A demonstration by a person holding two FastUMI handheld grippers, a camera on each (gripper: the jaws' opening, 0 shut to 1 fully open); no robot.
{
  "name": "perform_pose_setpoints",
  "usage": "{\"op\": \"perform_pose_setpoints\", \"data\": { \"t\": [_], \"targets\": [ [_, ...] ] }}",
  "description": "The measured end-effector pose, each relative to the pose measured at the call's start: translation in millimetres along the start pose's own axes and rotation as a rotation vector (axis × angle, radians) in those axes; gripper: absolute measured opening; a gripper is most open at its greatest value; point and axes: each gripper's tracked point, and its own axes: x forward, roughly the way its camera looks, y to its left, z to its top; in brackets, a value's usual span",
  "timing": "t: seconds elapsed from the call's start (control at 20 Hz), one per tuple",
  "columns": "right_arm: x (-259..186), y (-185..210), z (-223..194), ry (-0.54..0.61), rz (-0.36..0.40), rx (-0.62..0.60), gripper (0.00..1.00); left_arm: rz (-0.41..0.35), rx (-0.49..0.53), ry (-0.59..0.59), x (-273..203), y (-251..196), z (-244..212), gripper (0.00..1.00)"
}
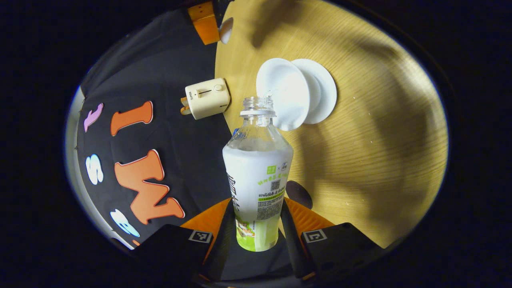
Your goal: Open the teacup lid with one hand, grasp the water bottle and pour water into the teacup with the other hand; after pouring, place the water bottle on the coaster and then close the teacup lid.
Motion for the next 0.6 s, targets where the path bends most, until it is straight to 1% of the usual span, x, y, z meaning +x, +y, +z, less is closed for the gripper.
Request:
{"op": "perform_pose_setpoints", "data": {
  "t": [0.05,0.1,0.2,0.25,0.3,0.35,0.4,0.55,0.6],
  "targets": [
    [0,1,1,0.002,0.001,-0.001,0.2,-0.004,0.024,-0.001,0,0,0,0.68],
    [0,2,0,0.005,0.004,-0.002,0.2,-0.006,0.044,0.002,0,2,0,0.65],
    [0,3,-1,0.007,0.007,-0.007,0.2,0.002,0.076,0.01,0,5,-1,0.65],
    [0,4,-1,0.005,0.008,-0.009,0.21,0.008,0.093,0.014,-1,8,-1,0.67],
    [-1,5,0,0.004,0.009,-0.009,0.21,0.01,0.107,0.017,0,11,-1,0.65],
    [-1,4,1,0.004,0.009,-0.009,0.2,0.008,0.119,0.018,1,12,-1,0.7],
    [-1,3,0,0.004,0.009,-0.008,0.2,0.01,0.131,0.017,1,13,0,0.7],
    [0,0,-1,0.011,0.003,-0.003,0.2,0.012,0.169,0.017,-2,16,1,0.65],
    [1,-2,-1,0.012,0.0,-0.001,0.21,0.013,0.182,0.017,-2,17,1,0.67]
  ]
}}
